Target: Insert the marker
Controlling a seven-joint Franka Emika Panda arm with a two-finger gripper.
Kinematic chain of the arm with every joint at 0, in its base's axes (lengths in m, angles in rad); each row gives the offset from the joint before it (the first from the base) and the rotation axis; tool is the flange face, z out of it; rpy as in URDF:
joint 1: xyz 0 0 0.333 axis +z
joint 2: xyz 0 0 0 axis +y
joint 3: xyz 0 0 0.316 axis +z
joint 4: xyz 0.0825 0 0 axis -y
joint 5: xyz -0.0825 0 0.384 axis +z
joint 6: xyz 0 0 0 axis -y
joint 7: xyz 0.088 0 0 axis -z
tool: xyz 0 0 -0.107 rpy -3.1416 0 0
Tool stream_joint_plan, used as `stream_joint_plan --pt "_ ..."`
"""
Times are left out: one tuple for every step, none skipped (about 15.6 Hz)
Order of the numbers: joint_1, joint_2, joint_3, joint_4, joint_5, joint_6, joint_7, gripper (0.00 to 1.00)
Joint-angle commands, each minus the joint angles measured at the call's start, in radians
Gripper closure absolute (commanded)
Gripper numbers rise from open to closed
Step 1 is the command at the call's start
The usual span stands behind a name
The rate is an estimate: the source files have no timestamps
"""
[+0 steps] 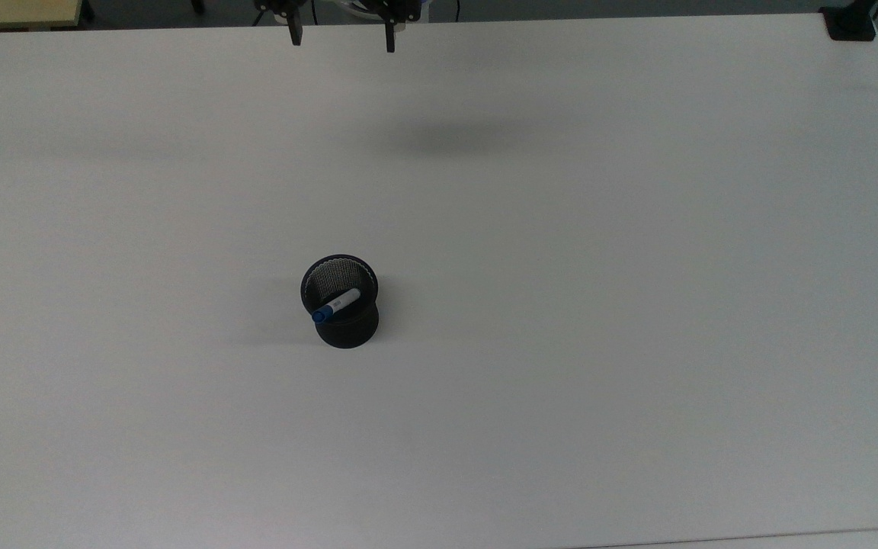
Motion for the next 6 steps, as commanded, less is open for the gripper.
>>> stream_joint_plan --pt "0.008 -0.021 0.007 -0.024 -0.011 -0.029 -0.010 0.00" --pt "0.008 -0.019 0.007 -0.023 -0.011 -0.032 -0.009 0.00" --pt "0.008 -0.019 0.007 -0.023 -0.011 -0.035 -0.007 0.00" --pt "0.008 -0.018 0.007 -0.021 -0.011 -0.041 -0.007 0.00" --pt "0.008 -0.016 0.007 -0.020 -0.011 -0.041 -0.009 0.00" --pt "0.008 -0.015 0.007 -0.018 -0.011 -0.041 -0.009 0.00"
